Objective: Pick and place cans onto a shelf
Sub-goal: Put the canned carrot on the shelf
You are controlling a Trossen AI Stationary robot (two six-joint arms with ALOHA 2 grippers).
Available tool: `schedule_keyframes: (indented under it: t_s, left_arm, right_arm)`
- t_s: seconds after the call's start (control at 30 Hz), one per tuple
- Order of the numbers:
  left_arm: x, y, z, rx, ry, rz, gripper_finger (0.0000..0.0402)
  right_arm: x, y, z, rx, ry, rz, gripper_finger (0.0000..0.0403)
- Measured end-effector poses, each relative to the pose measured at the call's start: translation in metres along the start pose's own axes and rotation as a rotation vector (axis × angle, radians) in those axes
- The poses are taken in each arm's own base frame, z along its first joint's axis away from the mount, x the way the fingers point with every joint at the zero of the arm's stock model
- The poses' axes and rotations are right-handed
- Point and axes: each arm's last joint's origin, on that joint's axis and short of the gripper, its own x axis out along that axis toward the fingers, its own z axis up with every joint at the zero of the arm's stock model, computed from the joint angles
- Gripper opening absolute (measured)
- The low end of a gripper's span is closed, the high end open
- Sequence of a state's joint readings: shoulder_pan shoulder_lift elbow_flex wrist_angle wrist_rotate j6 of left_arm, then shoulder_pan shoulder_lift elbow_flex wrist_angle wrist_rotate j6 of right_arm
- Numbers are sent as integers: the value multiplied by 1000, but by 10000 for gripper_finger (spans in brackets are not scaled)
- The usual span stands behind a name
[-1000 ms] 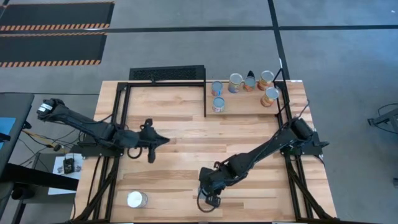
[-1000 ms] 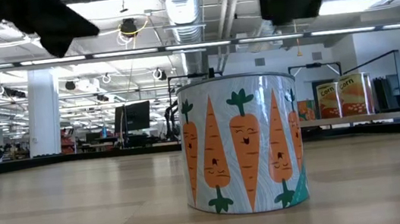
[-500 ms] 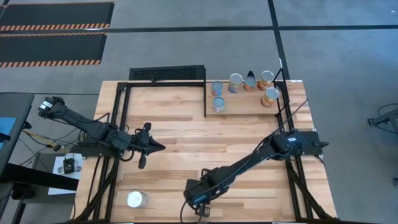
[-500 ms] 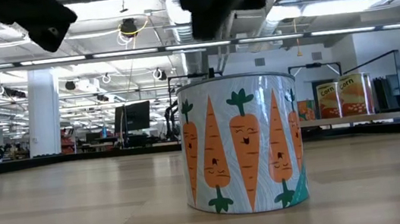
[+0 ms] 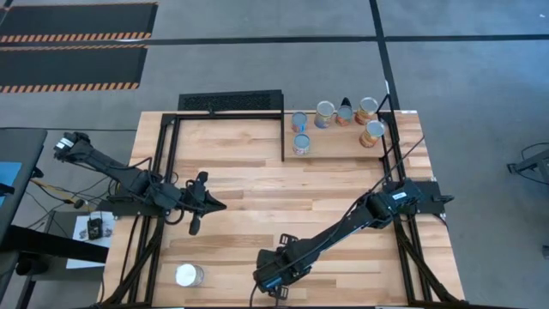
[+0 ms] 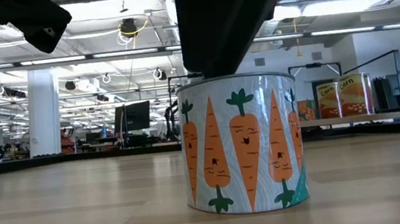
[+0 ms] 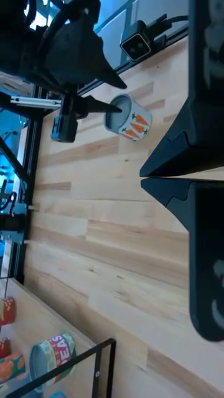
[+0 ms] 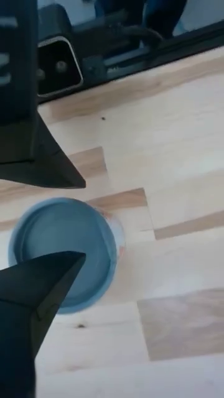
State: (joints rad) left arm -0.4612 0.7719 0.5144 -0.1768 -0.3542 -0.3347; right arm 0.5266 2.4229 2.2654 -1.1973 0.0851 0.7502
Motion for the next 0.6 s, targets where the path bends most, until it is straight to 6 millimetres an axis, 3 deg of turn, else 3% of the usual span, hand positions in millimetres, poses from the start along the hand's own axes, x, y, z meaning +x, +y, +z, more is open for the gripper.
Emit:
schedule_keyframes:
  t_s: [0.33, 0.47, 0.6]
  left_arm:
    - [0, 1, -1, -4, 2, 20, 0]
    - [0, 1, -1, -6, 1, 30, 0]
    - [0, 2, -1, -12, -1, 46, 0]
  right_arm:
    - [11, 2, -1, -18, 15, -4, 165]
    - [11, -7, -1, 13, 52, -48, 158]
    - [11, -16, -3, 5, 88, -128, 125]
